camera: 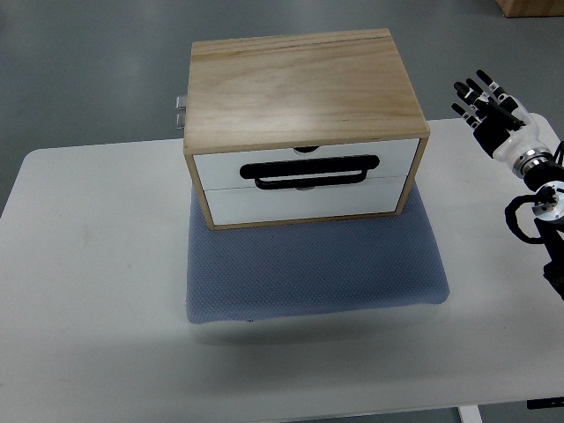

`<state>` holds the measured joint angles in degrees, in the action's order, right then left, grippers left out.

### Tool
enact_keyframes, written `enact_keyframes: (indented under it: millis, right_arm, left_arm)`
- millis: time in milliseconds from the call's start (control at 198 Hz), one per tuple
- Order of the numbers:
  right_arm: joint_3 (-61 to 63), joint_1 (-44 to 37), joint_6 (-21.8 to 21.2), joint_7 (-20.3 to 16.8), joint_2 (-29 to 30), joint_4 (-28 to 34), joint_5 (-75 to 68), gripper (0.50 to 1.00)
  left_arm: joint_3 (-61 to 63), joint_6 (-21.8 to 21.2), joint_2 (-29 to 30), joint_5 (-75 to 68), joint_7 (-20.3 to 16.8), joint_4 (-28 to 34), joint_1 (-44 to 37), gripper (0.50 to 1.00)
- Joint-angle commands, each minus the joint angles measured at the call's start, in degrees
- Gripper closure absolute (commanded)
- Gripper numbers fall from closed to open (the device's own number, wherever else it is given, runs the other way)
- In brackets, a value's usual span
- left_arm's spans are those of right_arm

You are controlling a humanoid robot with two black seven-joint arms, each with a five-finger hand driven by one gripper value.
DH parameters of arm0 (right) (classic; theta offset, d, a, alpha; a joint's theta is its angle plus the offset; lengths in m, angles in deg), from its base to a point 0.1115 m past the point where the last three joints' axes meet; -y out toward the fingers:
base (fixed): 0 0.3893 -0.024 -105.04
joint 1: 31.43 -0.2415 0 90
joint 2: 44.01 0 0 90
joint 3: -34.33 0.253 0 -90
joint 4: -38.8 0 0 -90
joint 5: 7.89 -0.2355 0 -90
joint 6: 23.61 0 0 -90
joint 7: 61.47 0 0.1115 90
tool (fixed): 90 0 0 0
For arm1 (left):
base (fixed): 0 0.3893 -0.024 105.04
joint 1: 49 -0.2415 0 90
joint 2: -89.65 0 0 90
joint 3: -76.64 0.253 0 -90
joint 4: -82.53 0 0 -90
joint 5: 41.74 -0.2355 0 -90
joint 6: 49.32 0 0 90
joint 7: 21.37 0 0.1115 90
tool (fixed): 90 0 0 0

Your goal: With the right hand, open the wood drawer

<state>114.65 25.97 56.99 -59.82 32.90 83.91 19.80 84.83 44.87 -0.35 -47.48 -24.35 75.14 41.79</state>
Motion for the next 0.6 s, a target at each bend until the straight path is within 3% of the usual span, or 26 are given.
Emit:
enact_keyframes:
  millis: [0, 248, 596]
  right_arm:
    - [0.0, 0.0, -0.1, 0.0, 0.0, 0.1, 0.0, 0.556]
    - [0.1, 0.0, -2.6, 0.0, 0.0, 0.1, 0.0, 0.556]
    - [0.1, -0.1, -2.6, 0.0, 0.1, 0.0, 0.0, 0.556]
  left_arm:
    - [0.0, 0.0, 0.0, -0.1, 0.0, 0.2, 0.0, 0.5]
    - [0.0, 0.0, 0.0, -0.1, 0.0, 0.3, 0.0, 0.5]
    - [0.0, 0.0, 0.0, -0.1, 0.0, 0.3, 0.0, 0.5]
